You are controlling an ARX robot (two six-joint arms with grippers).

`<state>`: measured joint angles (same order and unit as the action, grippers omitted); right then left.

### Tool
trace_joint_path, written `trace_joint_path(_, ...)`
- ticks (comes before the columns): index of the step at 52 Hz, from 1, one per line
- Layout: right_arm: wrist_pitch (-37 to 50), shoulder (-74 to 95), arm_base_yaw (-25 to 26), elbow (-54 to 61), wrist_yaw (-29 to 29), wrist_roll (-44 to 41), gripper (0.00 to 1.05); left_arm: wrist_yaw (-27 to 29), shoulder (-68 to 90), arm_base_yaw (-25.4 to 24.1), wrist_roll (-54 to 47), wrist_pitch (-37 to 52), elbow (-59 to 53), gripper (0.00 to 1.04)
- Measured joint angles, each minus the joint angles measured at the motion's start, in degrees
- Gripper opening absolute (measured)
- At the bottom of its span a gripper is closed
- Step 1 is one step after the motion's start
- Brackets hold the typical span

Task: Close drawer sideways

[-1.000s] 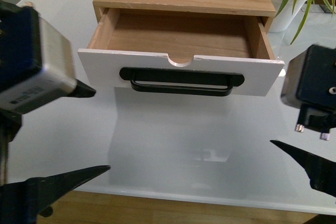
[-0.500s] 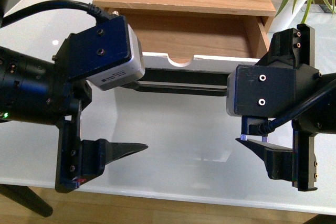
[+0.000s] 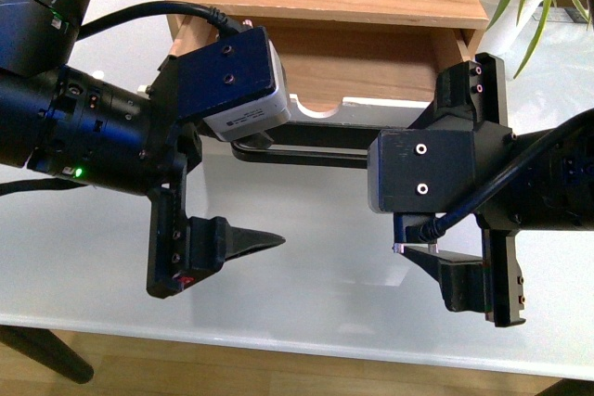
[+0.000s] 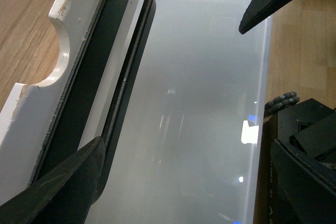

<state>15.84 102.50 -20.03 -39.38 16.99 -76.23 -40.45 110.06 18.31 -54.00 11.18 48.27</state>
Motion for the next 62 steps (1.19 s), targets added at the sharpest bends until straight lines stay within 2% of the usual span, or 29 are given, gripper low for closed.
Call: trace_joint_path(62, -4.3, 8.8, -0.7, -8.3, -0.4, -2.9, 0.96, 0.4, 9.2, 1.1, -1.6, -8.2, 11.3, 0.96)
